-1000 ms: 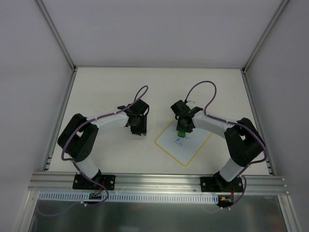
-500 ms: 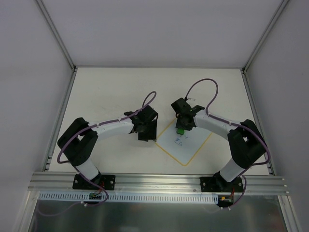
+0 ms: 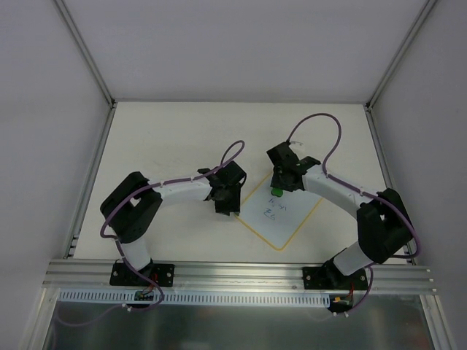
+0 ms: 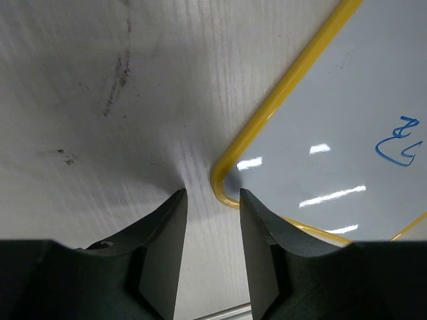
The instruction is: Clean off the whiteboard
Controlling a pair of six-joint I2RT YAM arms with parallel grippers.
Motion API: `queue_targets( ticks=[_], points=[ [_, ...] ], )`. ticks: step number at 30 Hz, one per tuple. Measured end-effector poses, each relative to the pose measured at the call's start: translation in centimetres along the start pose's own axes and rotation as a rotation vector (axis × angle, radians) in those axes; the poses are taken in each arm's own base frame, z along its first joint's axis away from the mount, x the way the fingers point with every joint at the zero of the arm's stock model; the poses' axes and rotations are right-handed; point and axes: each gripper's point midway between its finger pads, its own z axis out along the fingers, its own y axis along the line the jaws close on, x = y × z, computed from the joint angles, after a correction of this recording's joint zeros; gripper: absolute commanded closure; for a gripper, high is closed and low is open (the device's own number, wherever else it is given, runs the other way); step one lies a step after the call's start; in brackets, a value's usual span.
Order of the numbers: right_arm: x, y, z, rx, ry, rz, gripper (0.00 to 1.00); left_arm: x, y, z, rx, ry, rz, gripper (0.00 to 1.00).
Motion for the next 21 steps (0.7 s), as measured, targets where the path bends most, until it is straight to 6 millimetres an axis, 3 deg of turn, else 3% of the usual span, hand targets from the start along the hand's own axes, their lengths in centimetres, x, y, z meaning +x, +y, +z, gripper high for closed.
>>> queue_targets(
  ticks=[6, 13, 21],
  points=[
    [-0.2, -1.1, 0.3, 0.019, 0.002, 0.011, 1.0, -0.3, -0.3, 0.3, -0.008, -0.01, 0.004, 0.72],
    [-0.2, -2.4, 0.7, 0.044, 0.014, 0.021, 1.0, -0.4, -0.7, 0.5, -0.003, -0.016, 0.001, 1.0],
    [-1.1, -3.5, 0.8, 0.058, 0.004, 0.01, 1.0, -0.6, -0.6, 0.6, -0.02, -0.02, 0.004, 1.0]
  ],
)
